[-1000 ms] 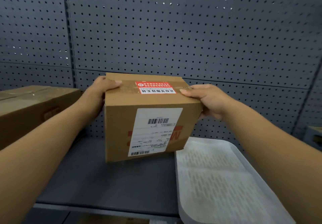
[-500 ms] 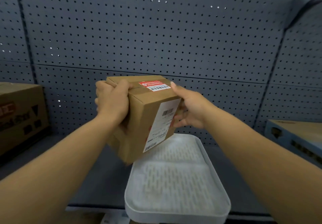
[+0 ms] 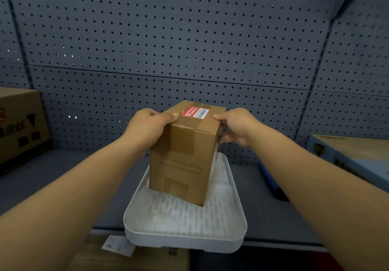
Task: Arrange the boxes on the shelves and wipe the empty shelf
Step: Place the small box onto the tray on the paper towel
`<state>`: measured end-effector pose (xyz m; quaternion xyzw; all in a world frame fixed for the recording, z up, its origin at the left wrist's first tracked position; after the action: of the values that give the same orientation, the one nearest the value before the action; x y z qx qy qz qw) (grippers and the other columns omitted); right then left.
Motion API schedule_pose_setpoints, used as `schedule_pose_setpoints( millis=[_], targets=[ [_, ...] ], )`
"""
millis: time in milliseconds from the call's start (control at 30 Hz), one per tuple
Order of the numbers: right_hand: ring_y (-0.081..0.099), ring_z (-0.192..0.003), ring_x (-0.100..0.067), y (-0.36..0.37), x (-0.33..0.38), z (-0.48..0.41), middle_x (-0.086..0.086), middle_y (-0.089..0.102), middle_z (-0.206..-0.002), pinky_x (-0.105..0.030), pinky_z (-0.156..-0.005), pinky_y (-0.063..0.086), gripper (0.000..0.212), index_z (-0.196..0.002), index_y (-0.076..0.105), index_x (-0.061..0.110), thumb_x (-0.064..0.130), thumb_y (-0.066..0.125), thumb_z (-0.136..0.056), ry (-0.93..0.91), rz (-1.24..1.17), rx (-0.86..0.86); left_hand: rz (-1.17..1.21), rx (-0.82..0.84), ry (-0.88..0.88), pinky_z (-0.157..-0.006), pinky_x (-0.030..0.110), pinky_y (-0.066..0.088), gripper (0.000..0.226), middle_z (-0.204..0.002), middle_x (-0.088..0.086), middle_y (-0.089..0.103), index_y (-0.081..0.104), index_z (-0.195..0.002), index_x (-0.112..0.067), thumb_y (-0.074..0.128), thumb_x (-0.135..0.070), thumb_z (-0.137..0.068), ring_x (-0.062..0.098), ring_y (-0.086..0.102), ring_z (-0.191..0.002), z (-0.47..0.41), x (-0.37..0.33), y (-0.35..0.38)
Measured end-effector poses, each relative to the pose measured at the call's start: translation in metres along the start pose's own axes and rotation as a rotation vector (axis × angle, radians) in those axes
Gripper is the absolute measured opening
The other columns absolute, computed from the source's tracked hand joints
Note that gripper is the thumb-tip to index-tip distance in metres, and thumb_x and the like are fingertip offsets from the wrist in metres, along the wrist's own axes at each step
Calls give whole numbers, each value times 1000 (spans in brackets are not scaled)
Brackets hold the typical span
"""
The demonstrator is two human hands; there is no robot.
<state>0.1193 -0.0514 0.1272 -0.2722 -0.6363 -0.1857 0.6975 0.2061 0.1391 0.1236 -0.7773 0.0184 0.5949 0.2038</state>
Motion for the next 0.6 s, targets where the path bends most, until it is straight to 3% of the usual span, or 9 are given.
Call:
schedule_pose_setpoints(
  millis=[133,300,433,600],
  targets=[
    [62,-107,-41,3,-8,1,-21,58,-128,-55,-82,57,40,-129,48,0,15,58,-92,8,50,27,-1,76,-51,-65,34,47,28,-87,4,62,57,-95,-12,66,-34,-81,20,58,-76,8,8,9],
    [67,-92,-31,7,-19,-3,-18,65,-115,-44,-73,59,29,-122,52,1,14,51,-96,8,72,74,-16,106,-74,-59,31,44,49,-103,0,60,49,-120,-21,71,-37,-78,17,59,-86,14,17,12],
    [66,-86,-29,6,-25,-3,-17,67,-109,-44,-75,58,30,-123,52,2,16,51,-96,14,90,73,-14,121,-67,-62,33,47,56,-104,-2,58,46,-127,-22,68,-42,-79,15,58,-87,17,21,15],
    [68,-95,-34,5,-24,-1,-19,67,-110,-48,-79,58,29,-119,55,6,22,55,-94,12,182,27,-40,122,-36,-64,32,49,50,-96,-11,56,48,-122,-25,63,-49,-81,12,58,-85,18,22,13]
  ],
)
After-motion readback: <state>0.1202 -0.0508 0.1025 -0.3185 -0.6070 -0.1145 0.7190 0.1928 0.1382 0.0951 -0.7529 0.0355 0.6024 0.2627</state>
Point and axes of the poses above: each hand's wrist, its own z-axis away from the middle knuckle, its own y-axis out of the palm, x = y × z, the point moved 6 cm from there along -z, towards the middle knuckle
